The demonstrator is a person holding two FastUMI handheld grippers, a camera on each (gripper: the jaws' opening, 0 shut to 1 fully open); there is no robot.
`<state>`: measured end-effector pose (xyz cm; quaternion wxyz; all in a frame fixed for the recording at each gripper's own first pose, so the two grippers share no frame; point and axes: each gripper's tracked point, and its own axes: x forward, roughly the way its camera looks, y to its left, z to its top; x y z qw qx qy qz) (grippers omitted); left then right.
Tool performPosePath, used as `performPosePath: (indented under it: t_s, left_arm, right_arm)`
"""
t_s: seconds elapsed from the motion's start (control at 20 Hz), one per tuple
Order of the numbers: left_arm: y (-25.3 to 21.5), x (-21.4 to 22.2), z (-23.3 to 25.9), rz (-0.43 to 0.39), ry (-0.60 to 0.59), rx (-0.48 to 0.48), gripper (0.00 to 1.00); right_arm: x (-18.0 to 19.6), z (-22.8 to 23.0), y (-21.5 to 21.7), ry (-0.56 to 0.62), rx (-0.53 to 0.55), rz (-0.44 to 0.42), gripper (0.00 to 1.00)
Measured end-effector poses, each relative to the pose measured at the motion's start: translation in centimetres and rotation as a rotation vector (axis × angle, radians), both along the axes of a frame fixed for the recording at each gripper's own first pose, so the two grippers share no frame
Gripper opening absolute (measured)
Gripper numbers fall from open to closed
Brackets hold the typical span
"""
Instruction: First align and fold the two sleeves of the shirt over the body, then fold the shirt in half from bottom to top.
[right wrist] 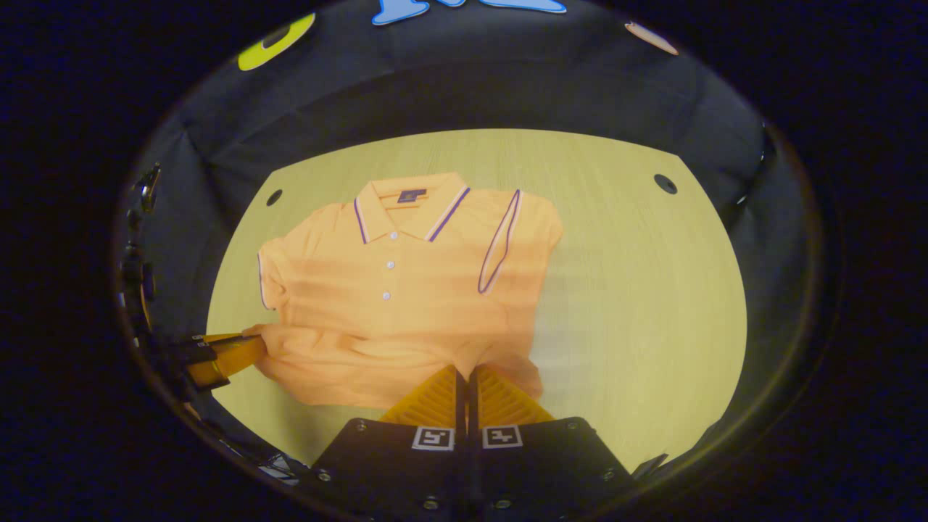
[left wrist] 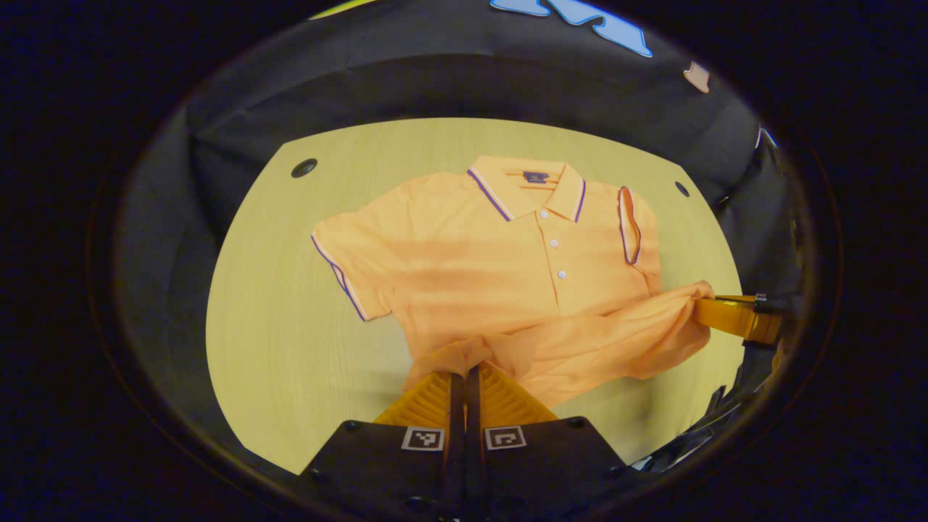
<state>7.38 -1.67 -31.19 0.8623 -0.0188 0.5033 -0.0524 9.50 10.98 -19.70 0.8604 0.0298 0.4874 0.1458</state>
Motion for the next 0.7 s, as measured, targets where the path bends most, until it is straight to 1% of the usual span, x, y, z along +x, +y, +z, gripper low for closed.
performPosePath:
  t_s: [0.25, 0.45, 0.5, 0.7]
  left_arm:
    - [0.1, 5.7, 1.4, -0.023, -0.047, 0.022, 0.06]
    - [0.4, 10.7, 2.3, -0.006, -0.087, 0.019, 0.07]
    - [0.6, 12.0, 2.6, -0.004, -0.094, 0.019, 0.06]
    - [1.2, 16.4, 2.7, -0.019, -0.119, 0.046, 0.06]
  right_arm:
    - [5.9, 2.3, 0.7, -0.056, 0.014, -0.017, 0.00]
    - [10.7, 3.6, 1.4, -0.099, 0.028, -0.035, 0.00]
    - [11.8, 3.9, 1.5, -0.105, 0.033, -0.040, 0.00]
    - [15.2, 4.3, 1.8, -0.130, 0.041, -0.053, 0.00]
